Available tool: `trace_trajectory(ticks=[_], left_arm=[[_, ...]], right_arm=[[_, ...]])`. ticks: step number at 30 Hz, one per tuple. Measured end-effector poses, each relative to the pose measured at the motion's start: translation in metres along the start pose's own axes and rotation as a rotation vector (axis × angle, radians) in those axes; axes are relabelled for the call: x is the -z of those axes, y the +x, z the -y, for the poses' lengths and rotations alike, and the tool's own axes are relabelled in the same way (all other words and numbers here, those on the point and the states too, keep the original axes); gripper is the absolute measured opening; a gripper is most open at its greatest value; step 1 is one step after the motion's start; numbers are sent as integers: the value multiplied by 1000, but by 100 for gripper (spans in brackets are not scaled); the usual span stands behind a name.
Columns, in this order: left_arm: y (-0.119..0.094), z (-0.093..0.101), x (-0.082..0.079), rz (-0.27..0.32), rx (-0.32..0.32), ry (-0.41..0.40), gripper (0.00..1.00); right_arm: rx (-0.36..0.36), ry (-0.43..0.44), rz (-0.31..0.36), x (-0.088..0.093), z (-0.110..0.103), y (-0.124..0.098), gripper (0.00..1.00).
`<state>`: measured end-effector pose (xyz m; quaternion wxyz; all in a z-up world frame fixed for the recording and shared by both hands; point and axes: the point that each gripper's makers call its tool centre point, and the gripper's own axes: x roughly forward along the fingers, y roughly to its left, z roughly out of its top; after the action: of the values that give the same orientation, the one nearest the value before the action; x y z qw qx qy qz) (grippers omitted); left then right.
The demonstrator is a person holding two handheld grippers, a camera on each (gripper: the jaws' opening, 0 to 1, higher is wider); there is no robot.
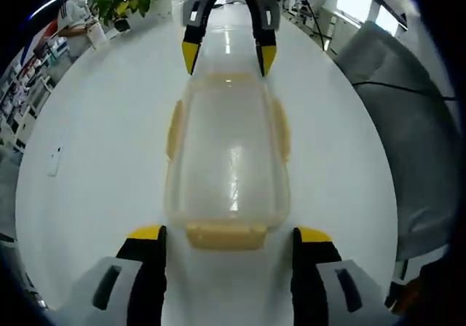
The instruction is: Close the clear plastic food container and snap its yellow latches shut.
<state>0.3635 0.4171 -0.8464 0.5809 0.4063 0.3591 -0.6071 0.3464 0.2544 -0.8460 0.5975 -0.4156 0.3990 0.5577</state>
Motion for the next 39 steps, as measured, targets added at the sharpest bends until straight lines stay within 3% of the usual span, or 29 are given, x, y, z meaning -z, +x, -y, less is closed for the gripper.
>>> trace_trajectory(ticks=[9, 21, 32, 39], left_arm=[[3, 1, -4, 11, 12, -2, 61], [3, -2, -6, 20, 14, -2, 55], [-3, -2, 1, -12, 2, -36, 34], [-2, -2, 1, -23, 0, -43, 34]], right_arm=[[-58, 15, -8, -2, -2, 7, 52], [-45, 20, -19, -5, 6, 7, 44], [-38, 35, -21, -5, 6, 7, 39], [-40, 29, -27, -5, 6, 7, 38]])
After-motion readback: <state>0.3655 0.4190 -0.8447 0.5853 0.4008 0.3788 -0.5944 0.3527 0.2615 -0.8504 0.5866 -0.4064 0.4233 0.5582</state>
